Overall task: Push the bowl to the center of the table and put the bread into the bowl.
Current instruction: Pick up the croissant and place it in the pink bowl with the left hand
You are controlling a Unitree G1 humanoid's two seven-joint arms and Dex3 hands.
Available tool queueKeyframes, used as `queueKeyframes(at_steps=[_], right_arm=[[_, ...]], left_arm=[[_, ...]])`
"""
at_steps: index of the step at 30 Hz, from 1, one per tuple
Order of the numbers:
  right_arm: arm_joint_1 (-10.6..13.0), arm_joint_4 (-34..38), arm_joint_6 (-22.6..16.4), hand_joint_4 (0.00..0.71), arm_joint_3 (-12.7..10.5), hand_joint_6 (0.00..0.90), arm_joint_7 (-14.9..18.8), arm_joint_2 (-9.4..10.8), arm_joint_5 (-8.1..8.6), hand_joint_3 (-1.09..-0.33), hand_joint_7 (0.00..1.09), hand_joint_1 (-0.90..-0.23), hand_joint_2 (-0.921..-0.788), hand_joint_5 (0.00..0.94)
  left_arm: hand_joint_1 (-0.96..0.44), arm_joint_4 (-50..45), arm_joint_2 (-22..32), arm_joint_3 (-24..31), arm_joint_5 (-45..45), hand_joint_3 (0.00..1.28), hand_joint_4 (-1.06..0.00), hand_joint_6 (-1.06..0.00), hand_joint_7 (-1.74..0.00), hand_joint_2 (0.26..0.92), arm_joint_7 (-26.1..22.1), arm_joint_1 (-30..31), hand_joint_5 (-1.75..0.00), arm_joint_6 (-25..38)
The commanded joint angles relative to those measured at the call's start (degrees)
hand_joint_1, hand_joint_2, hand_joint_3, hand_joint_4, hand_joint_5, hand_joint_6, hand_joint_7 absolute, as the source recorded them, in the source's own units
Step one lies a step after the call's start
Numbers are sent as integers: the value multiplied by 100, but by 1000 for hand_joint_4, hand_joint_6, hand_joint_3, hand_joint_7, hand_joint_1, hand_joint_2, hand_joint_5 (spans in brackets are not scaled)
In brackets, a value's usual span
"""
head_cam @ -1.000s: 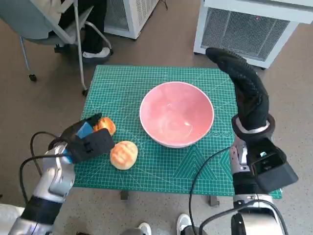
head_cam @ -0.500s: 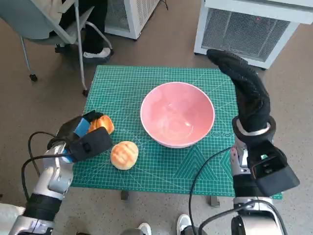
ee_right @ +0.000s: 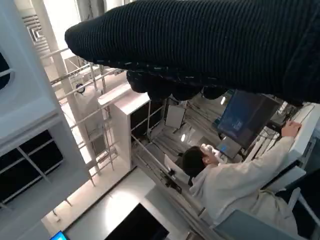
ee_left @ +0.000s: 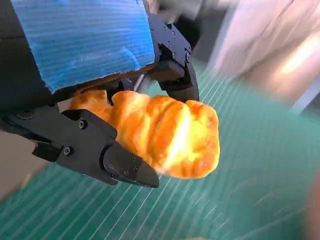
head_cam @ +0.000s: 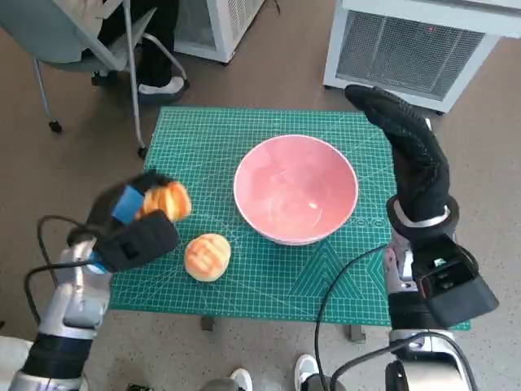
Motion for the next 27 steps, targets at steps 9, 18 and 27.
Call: queueKeyframes(at_steps=[9,18,27], right_arm=[[248,-188,176,271,-2,149,19,-39,131,-753,411,-626,-921,1],[354,-347,265,271,7,127,47,-79,188,-757,450,-619,-921,0],[503,-637,397,263,34,96,40,-122,221,-763,507,-618,-921,5]], left_arm=[[-1,-728,-583,-222,270,45,-761,-612,-1140,920,655,-689,-1119,-536],[-2,-417,-1107,-889,836,42,-761,-613,-1208,920,849,-1294,-1048,-748],[-1,426,-1474,-1380,999,33,-771,-624,-1226,920,936,-1808,-1007,-1284]])
